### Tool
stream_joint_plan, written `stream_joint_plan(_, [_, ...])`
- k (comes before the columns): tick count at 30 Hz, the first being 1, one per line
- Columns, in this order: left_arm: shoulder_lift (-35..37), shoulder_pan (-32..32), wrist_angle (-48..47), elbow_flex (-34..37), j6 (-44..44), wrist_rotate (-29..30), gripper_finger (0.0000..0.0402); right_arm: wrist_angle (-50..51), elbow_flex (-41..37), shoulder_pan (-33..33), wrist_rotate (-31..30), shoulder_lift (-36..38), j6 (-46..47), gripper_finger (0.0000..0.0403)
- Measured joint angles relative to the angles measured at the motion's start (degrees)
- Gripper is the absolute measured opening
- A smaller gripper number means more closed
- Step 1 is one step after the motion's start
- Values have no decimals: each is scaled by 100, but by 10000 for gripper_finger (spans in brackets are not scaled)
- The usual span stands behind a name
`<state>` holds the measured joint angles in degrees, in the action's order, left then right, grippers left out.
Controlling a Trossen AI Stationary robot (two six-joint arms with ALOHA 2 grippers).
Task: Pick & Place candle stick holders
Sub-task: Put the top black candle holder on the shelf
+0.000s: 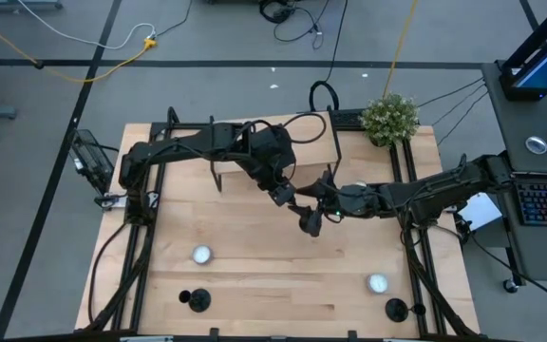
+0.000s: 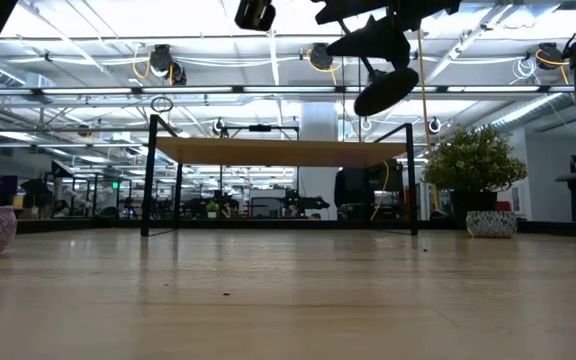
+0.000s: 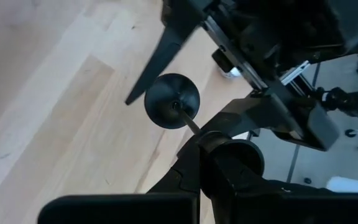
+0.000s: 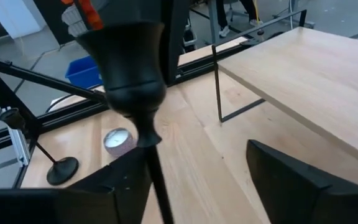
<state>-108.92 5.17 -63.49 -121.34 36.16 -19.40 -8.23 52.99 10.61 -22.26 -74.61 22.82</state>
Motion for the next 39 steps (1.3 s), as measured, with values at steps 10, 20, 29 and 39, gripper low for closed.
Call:
stream_joint_plan(10, [0,11,-97,0,-62,156,8,-9,-2,0,2,0,72,157])
stream_joint_plan(20, [-61,57,-135,-2,-183,168,8,-31,-2,0,11,0,54,63])
stream_joint_plan(29, [-61,122,-126,0,-239,101,8,-57,-2,4,31,0,-142,16])
stream_joint_plan(39, [-61,122,-5,0,-532,191,94,-67,-3,0,-15,4,-60,8])
